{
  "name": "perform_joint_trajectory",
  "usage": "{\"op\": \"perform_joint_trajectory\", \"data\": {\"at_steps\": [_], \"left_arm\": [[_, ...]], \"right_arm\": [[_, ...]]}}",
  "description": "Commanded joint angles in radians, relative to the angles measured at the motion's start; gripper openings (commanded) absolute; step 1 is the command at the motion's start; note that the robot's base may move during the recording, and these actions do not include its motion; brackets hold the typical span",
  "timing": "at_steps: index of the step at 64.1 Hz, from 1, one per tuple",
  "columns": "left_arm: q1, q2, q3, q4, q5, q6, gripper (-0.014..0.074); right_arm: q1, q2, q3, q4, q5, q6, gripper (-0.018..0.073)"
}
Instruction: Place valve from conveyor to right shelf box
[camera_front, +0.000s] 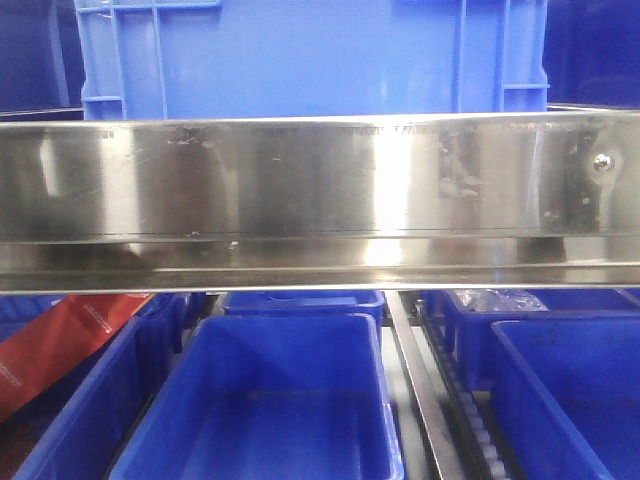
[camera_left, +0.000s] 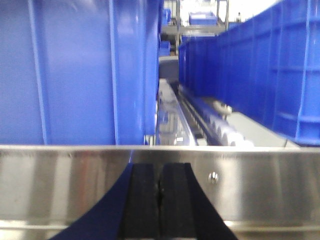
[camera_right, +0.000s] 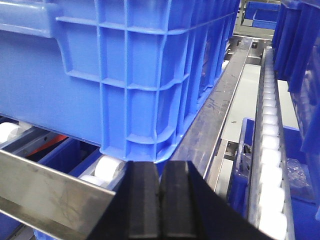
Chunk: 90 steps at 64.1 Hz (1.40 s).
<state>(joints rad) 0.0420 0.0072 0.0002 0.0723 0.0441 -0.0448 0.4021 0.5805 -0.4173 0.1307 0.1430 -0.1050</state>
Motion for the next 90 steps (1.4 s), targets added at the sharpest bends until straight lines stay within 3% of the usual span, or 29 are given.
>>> {"op": "perform_joint_trajectory", "data": {"at_steps": [1, 8, 72, 81, 90], "left_arm": [[0.005, -0.007, 0.000, -0.045, 0.001, 0.045, -0.0111], [0.005, -0.007, 0.000, -0.072, -0.001, 0.050, -0.0111], [0.005, -0.007, 0.000, -0.072, -0.017, 0.050, -0.0111], [0.005, -0.007, 0.000, -0.072, -0.017, 0.050, -0.0111], [0.005, -0.007, 0.000, -0.072, -0.017, 0.050, -0.0111]], "right_arm": [[-0.003, -0.008, 0.001, -0.005, -0.032, -0.002, -0.0162], [-0.003, -0.008, 0.001, -0.005, -0.032, -0.002, -0.0162], [-0.006, -0.016, 0.001, -0.005, -0.032, -0.002, -0.0162], [-0.081, -0.095, 0.013, -0.005, 0.017, -0.002, -0.0162], [-0.228, -0.251, 0.101, -0.005, 0.021, -0.002, -0.0162]]}}
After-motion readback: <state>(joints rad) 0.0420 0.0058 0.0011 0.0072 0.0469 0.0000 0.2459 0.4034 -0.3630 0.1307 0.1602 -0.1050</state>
